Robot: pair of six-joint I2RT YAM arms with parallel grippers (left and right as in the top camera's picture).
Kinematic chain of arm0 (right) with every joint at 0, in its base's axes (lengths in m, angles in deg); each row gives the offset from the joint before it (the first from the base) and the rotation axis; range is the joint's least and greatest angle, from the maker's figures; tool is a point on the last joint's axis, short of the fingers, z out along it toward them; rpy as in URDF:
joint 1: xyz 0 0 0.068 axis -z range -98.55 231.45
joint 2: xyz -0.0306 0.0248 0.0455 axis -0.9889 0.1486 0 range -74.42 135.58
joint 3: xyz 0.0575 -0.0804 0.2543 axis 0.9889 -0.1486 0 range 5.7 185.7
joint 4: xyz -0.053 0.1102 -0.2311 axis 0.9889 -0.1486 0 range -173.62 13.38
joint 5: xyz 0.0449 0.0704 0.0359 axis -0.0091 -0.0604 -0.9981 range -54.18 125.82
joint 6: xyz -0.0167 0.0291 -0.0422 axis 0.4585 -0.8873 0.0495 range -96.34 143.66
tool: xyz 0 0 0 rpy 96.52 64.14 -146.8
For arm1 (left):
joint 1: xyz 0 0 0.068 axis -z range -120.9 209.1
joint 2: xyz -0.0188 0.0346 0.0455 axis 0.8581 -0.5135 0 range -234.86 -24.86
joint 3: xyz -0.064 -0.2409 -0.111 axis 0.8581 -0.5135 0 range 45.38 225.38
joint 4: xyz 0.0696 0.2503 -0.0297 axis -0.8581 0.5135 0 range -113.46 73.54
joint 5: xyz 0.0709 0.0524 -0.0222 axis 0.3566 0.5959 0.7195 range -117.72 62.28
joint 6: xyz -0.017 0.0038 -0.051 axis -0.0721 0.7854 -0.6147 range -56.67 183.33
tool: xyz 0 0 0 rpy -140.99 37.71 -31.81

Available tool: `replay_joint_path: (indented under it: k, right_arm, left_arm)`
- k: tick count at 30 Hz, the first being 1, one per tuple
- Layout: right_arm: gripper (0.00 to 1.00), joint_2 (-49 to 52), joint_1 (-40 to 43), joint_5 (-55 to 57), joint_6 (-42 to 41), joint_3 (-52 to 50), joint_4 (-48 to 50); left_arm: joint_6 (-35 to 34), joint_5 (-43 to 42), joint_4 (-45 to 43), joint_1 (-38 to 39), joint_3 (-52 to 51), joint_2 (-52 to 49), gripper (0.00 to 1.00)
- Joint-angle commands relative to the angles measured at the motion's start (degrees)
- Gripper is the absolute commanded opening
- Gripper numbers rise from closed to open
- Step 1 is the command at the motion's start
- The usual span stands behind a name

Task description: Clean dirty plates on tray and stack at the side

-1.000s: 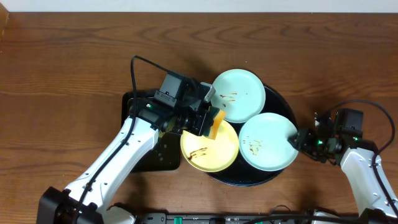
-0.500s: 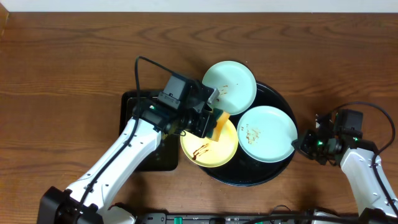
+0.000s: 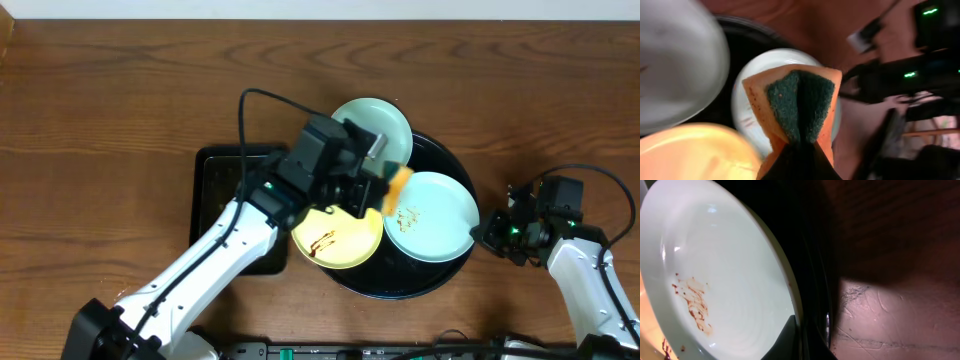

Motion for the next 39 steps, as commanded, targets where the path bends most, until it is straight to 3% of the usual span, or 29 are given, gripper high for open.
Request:
replay_joint_path:
  k: [1, 13, 26, 39]
  right_arm:
    - [0.02, 0.0, 0.3, -0.4, 1.1, 0.0, -0.2]
    - [0.02, 0.0, 0.3, 2.9, 1.6, 0.0, -4.1]
    - [0.02, 0.0, 0.3, 6.0, 1.0, 0.0, -5.5]
    - [0.02, 0.0, 0.3, 6.5, 1.1, 0.0, -6.7]
  left_arm:
    - [-3.8, -3.3, -2.5, 2.6, 1.7, -2.0, 0.07]
    - [-7.5, -3.1, -8.4, 7.0, 1.7, -20.1, 0.07]
    - [-25.2, -1.7, -20.9, 10.1, 1.7, -21.3, 0.08]
    - [-27.9, 0.9, -24.0, 15.8, 1.7, -25.5, 0.07]
